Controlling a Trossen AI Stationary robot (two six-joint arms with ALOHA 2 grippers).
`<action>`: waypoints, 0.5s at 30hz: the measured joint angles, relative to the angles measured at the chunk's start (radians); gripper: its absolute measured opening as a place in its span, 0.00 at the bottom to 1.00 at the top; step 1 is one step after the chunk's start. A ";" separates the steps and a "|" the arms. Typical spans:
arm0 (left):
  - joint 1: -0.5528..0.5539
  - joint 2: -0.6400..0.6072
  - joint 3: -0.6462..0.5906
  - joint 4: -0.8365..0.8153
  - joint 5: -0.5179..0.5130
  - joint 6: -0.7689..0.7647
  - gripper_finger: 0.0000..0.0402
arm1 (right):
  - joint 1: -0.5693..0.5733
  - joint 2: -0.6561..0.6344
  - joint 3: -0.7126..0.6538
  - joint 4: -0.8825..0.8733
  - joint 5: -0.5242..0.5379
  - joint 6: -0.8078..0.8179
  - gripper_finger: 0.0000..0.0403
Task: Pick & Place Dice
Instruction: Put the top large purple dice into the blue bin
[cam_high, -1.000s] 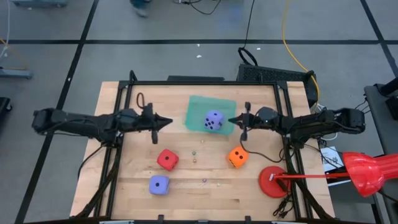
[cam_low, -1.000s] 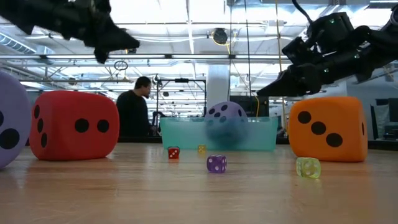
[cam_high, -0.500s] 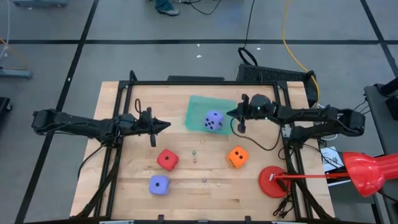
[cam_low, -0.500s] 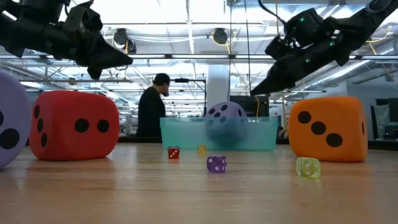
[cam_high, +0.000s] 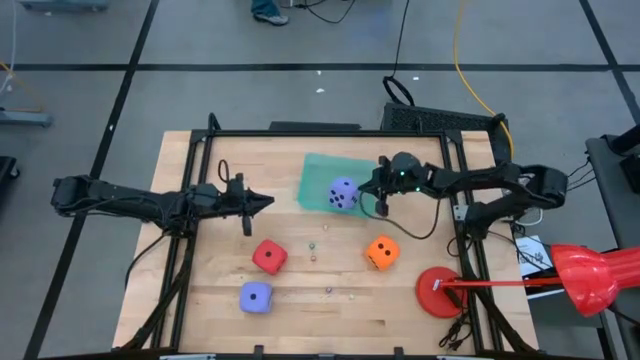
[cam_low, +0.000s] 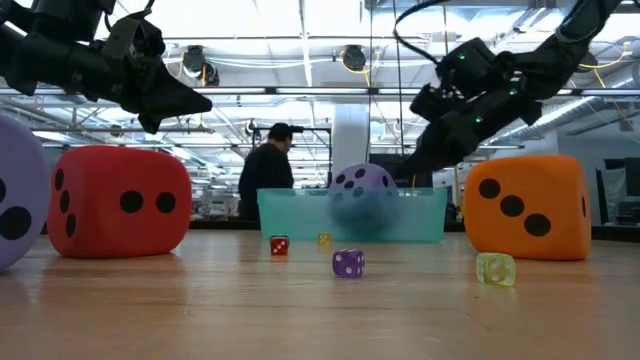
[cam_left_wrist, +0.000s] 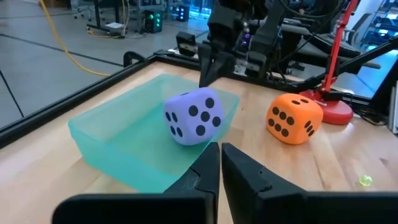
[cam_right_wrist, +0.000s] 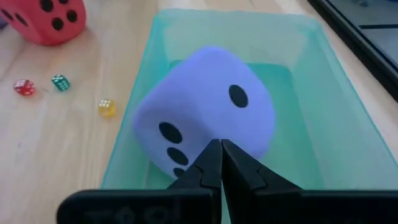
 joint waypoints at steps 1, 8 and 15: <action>0.000 0.000 0.000 0.000 0.000 0.001 0.04 | 0.013 0.016 0.018 -0.001 0.004 0.000 0.00; 0.000 0.000 0.000 0.000 0.000 0.002 0.02 | 0.057 0.161 0.165 -0.041 0.081 -0.017 0.00; 0.000 0.000 0.000 0.000 0.000 0.000 0.08 | 0.090 0.239 0.280 -0.105 0.082 -0.044 0.00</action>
